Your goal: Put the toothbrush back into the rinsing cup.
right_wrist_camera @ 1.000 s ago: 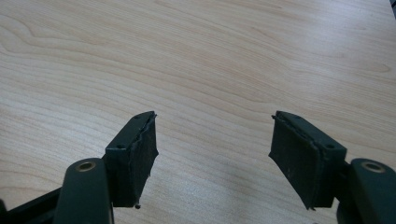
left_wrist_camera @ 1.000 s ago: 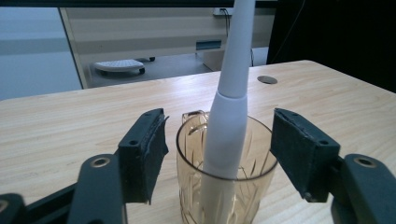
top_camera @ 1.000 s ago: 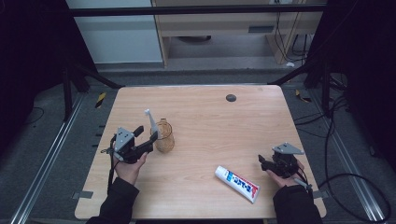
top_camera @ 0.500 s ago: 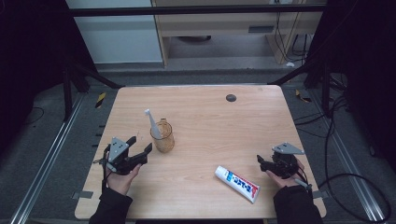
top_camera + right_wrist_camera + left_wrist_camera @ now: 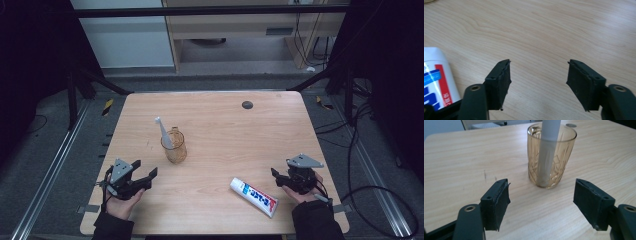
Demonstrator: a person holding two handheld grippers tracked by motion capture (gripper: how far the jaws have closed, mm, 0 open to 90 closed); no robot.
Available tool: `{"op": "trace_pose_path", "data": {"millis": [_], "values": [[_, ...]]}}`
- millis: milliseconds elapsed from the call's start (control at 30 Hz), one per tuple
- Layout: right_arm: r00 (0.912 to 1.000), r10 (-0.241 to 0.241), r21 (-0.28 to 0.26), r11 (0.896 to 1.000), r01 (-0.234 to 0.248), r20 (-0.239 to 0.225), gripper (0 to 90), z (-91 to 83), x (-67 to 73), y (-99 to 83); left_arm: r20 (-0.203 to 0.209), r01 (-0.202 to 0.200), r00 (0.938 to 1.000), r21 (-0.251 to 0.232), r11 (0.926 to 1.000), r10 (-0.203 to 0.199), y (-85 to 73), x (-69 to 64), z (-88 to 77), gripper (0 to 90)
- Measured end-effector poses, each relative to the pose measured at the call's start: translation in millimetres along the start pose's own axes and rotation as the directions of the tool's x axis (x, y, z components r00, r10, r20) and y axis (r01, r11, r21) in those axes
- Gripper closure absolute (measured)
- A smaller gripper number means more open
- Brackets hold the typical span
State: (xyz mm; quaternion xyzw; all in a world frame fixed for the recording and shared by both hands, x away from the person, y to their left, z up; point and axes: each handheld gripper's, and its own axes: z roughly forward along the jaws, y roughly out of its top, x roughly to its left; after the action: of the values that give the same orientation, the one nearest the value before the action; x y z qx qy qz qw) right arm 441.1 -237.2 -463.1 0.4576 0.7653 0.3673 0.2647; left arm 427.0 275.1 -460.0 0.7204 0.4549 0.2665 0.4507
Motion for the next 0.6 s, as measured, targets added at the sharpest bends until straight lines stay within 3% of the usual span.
{"op": "trace_pose_path", "data": {"millis": [367,600], "values": [[0.9938,-0.023,0.072,0.997,0.030,-0.109,60.2,-5.1,14.2,-2.6,-0.009,-0.011,0.9999,0.070,0.9975,0.012,-13.1,-2.1,-8.8,32.5],[0.9846,-0.026,0.156,0.986,0.053,-0.173,76.2,-4.5,20.3,-12.2,-0.021,-0.024,0.9994,0.110,0.9936,0.026,-17.7,1.1,-6.4,34.0]]}}
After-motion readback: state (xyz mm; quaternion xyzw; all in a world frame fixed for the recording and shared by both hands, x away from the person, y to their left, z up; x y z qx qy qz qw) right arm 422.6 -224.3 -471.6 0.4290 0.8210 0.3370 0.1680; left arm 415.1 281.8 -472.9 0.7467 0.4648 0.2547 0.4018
